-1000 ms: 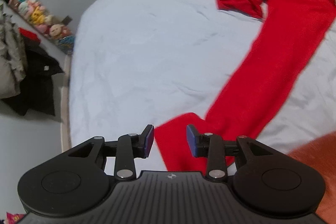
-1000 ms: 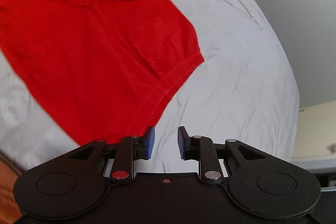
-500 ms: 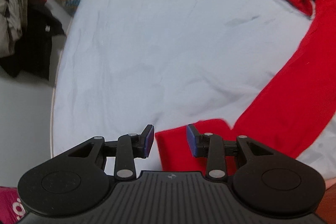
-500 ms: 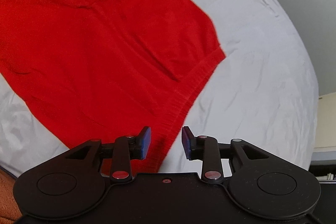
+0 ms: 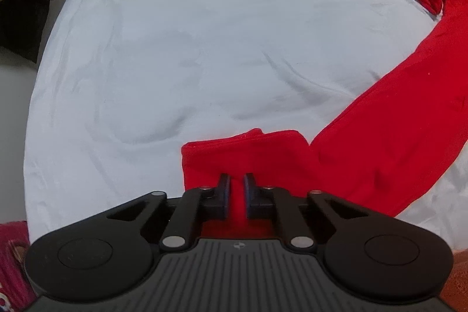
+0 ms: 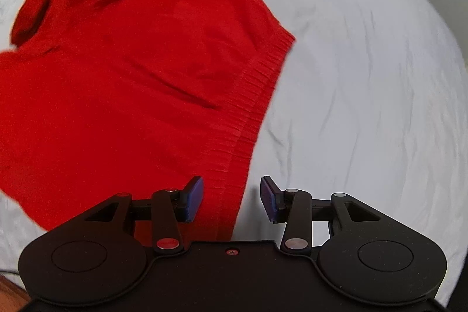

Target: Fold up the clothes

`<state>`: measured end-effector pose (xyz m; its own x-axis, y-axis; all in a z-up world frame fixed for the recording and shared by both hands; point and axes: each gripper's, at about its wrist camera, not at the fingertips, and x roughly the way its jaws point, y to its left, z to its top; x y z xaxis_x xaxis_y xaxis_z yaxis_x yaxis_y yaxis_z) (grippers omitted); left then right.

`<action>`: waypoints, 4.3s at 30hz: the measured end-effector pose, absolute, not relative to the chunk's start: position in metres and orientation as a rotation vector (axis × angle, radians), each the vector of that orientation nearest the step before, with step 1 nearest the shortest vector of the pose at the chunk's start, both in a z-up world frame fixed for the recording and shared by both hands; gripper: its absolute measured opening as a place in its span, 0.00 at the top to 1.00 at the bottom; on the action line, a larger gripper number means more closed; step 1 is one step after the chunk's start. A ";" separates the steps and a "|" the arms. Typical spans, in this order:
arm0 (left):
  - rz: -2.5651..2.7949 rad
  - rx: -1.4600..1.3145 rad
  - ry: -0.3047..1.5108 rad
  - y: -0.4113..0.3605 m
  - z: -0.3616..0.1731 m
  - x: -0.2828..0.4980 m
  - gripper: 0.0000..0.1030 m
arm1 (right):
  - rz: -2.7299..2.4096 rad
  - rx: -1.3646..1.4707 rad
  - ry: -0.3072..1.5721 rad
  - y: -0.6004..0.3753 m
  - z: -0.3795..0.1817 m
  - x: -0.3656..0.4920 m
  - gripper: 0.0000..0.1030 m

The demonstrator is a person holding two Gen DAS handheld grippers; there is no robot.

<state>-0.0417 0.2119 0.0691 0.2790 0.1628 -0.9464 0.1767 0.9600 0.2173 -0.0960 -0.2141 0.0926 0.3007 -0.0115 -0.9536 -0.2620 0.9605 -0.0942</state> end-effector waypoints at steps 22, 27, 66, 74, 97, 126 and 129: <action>0.087 0.360 1.289 0.178 0.078 -0.042 0.98 | 0.056 -0.231 1.283 -0.207 0.095 -0.110 0.95; 0.086 0.312 1.251 0.177 0.089 -0.042 0.96 | -0.070 -0.353 1.327 -0.230 0.098 -0.119 0.96; -0.222 0.183 1.233 0.100 0.120 -0.029 0.74 | 0.061 -0.531 1.157 -0.162 0.138 -0.159 0.51; -0.194 0.085 1.303 0.120 0.097 -0.031 0.75 | 0.054 -0.486 1.175 -0.174 0.123 -0.160 0.50; -0.013 0.159 1.275 0.167 0.130 -0.034 0.97 | -0.002 -0.483 1.202 -0.199 0.102 -0.149 0.50; 0.316 0.315 1.306 0.208 0.130 0.010 0.65 | -0.031 -0.351 1.245 -0.238 0.100 -0.114 0.49; 0.168 0.200 1.233 0.174 0.144 0.037 0.65 | 0.005 -0.352 1.222 -0.228 0.103 -0.100 0.49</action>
<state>0.0372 0.1737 0.1445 0.3227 0.2349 -0.9169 -0.0192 0.9702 0.2417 -0.0999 -0.2282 0.1029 0.3491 -0.1835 -0.9190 -0.1911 0.9461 -0.2615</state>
